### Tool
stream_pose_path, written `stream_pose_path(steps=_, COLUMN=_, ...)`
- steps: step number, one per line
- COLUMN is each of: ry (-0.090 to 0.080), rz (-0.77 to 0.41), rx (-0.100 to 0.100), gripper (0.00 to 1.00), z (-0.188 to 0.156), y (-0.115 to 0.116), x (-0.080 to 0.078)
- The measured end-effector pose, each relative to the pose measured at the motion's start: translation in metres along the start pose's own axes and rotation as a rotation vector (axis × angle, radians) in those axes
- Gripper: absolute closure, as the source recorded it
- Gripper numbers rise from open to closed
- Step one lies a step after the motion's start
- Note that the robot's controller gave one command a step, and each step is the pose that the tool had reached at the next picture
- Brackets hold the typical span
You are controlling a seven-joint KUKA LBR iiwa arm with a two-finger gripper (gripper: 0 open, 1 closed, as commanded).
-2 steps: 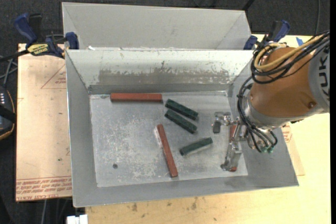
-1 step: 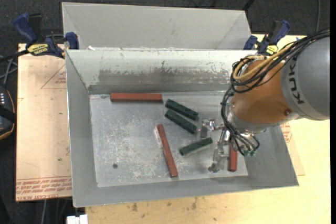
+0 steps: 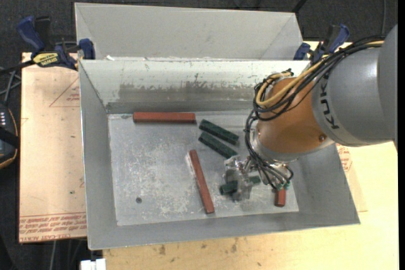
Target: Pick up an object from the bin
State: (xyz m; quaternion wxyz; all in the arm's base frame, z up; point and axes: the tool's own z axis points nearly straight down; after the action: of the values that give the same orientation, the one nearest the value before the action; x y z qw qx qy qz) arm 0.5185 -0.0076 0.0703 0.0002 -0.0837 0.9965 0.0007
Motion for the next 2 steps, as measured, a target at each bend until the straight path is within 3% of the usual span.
stream_pose_path(steps=1, ry=0.000, rz=0.000, rx=0.000, gripper=1.00, z=0.000, y=0.000, x=0.000)
stream_pose_path(steps=2, ry=-0.002, rz=0.014, rx=0.001, gripper=1.00, z=-0.125, y=-0.004, x=-0.026)
